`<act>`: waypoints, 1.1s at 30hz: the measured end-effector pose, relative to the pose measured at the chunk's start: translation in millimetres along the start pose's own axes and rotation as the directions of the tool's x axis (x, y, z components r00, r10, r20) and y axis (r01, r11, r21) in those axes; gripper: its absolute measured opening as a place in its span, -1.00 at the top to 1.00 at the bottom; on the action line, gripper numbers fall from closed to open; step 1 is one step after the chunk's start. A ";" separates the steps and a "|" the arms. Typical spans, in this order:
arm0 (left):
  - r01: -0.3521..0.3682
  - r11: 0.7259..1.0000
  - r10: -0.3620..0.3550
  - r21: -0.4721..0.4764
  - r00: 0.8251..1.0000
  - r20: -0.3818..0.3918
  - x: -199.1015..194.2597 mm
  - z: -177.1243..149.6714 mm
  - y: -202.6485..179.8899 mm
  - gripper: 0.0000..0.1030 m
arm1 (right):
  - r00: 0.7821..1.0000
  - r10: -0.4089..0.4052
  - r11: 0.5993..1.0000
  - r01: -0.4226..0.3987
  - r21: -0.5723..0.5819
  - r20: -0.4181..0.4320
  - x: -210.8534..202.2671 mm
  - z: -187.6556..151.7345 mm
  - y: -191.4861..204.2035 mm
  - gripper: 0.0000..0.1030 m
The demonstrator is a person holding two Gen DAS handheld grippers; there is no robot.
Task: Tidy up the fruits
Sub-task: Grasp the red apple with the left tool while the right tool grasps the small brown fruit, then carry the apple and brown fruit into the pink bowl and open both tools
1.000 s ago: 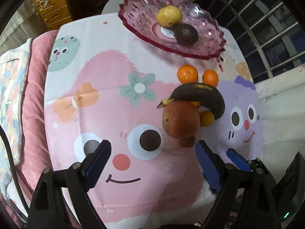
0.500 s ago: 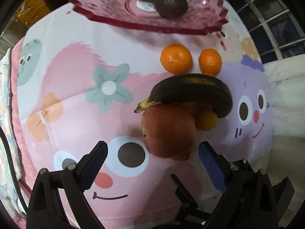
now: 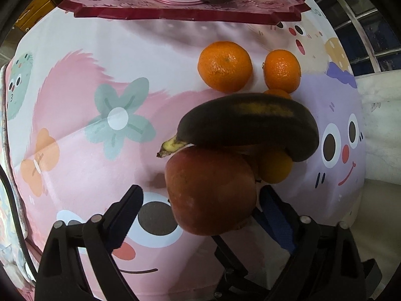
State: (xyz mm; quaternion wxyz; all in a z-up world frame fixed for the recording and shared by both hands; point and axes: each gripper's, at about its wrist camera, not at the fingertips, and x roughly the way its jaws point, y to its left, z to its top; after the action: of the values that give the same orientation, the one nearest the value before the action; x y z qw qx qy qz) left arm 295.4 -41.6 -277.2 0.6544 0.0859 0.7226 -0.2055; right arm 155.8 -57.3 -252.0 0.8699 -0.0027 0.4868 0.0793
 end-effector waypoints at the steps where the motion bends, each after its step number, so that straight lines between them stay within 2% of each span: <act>1: -0.001 1.000 0.001 0.000 1.000 0.001 0.6 0.2 -0.2 -0.59 | 1.000 -0.003 1.000 0.003 -0.005 0.002 0.3 0.2 0.3 0.30; 3: 0.029 1.000 -0.029 0.000 1.000 0.003 0.2 0.2 -1.4 -0.39 | 1.000 -0.012 1.000 0.012 -0.012 0.003 0.5 0.4 0.2 0.35; 5: 0.042 0.999 -0.042 0.008 0.999 0.009 -0.4 -0.2 -3.0 -0.30 | 1.000 -0.005 1.000 0.005 -0.013 0.001 0.4 0.5 -0.9 0.36; 12: 0.039 0.999 -0.038 -0.011 0.999 0.026 -2.9 -2.7 -1.8 -0.28 | 1.000 0.008 0.999 -0.009 -0.031 -0.022 -1.3 0.4 0.1 0.38; 18: 0.040 0.999 -0.039 -0.031 0.998 0.057 -23.6 -10.8 15.9 -0.28 | 0.998 0.037 0.997 -0.040 -0.062 -0.050 -8.5 4.3 2.0 0.39; 22: 0.019 0.998 -0.014 -0.060 0.997 0.078 -45.9 -18.0 34.0 -0.28 | 0.996 0.056 0.995 -0.061 -0.082 -0.066 -15.5 7.8 8.0 0.40; 28: -0.019 0.990 0.039 -0.141 0.989 0.140 -82.0 -26.5 73.0 -0.28 | 0.999 0.042 0.991 -0.046 -0.122 -0.030 -29.8 36.0 15.3 0.40; 31: -0.036 0.985 0.067 -0.168 0.982 0.179 -101.1 -24.6 89.9 -0.28 | 0.998 0.062 0.991 -0.061 -0.122 -0.001 -40.5 56.9 15.9 0.39; 33: -0.054 0.983 0.091 -0.177 0.974 0.207 -115.0 -19.7 98.8 -0.28 | 0.996 0.073 0.990 -0.067 -0.127 0.044 -44.9 74.7 15.7 0.39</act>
State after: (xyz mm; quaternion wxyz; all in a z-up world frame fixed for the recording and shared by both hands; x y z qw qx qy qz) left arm 331.1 72.2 -181.5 0.7404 0.0336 0.6592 -0.1269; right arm 193.7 -41.7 -173.5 0.8762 -0.0381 0.4596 0.1403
